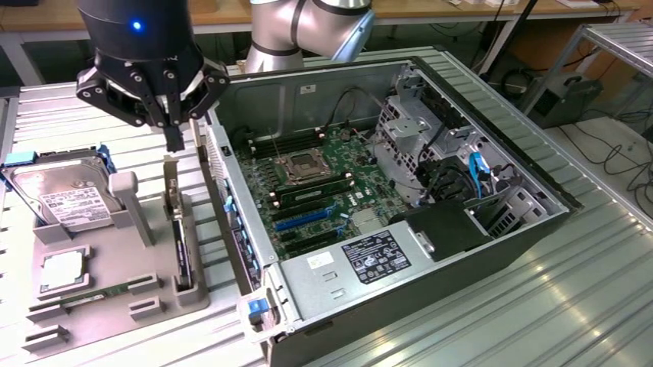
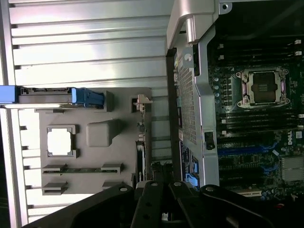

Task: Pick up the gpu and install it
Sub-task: 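Reach for the gpu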

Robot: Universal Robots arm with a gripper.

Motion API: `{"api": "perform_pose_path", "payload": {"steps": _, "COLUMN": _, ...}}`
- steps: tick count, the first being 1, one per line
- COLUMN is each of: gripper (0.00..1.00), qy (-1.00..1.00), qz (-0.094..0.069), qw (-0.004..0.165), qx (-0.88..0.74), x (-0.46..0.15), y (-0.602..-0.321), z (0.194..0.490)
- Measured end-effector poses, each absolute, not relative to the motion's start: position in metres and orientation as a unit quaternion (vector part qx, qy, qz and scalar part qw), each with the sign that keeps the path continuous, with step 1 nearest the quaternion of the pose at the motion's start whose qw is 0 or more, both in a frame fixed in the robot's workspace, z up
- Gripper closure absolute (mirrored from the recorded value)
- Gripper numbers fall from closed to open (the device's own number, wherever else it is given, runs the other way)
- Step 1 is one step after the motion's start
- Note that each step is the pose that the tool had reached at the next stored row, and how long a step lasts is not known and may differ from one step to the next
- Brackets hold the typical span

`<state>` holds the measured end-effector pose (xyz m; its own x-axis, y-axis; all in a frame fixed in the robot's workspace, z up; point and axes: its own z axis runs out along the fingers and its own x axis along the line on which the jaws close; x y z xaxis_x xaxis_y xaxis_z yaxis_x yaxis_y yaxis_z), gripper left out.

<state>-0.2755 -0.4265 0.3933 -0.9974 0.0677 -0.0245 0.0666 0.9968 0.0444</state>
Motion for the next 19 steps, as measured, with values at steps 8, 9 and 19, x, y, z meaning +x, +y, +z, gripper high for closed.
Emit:
{"api": "perform_pose_path", "payload": {"steps": 8, "gripper": 0.89, "qy": 0.999, "qz": 0.022, "qw": 0.013, "qx": 0.034, "x": -0.275, "y": -0.432, "z": 0.393}}
{"api": "perform_pose_path", "payload": {"steps": 9, "gripper": 0.89, "qy": 0.999, "qz": 0.022, "qw": 0.013, "qx": 0.034, "x": -0.275, "y": -0.433, "z": 0.393}}
{"api": "perform_pose_path", "payload": {"steps": 19, "gripper": 0.89, "qy": 0.999, "qz": 0.022, "qw": 0.013, "qx": 0.034, "x": -0.275, "y": -0.438, "z": 0.393}}
